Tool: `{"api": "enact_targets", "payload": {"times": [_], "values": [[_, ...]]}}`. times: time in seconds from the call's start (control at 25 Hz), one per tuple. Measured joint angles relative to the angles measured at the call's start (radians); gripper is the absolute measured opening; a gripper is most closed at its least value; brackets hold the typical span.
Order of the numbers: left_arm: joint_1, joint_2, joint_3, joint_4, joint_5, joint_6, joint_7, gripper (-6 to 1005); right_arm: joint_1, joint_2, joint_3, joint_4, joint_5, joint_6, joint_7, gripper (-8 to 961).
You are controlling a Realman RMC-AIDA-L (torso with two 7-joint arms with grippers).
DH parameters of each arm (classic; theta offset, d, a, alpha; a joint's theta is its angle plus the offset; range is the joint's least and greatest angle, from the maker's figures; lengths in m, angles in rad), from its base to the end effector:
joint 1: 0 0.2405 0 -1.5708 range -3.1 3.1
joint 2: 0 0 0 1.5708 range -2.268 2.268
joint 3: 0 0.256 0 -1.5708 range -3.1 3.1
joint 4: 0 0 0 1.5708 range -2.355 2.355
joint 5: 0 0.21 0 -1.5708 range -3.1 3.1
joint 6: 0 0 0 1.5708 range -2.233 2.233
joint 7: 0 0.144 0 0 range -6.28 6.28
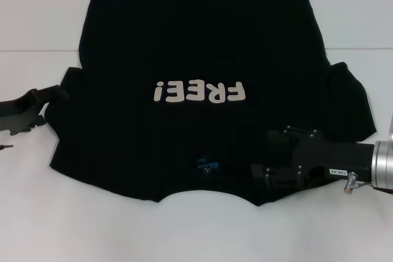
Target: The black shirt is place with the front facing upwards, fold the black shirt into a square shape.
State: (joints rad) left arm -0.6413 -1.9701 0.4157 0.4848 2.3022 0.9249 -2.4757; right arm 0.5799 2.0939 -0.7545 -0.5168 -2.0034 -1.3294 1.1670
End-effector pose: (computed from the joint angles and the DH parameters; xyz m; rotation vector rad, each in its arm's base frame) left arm -0.3547 0.3979 0.0524 -1.5148 -1.8900 -0.6421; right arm 0.2685 0.3436 -0.0393 -2.7132 0.4535 0.5139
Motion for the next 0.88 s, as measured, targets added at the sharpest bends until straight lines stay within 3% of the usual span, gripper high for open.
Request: {"api": "enact_targets", "payload": {"times": [0.88], "values": [[-0.003, -0.008, -0.003, 0.0, -0.006, -0.017, 0.015, 933, 0.0, 0.0, -0.003, 0.0, 0.0, 0.01, 0.0, 895]]}}
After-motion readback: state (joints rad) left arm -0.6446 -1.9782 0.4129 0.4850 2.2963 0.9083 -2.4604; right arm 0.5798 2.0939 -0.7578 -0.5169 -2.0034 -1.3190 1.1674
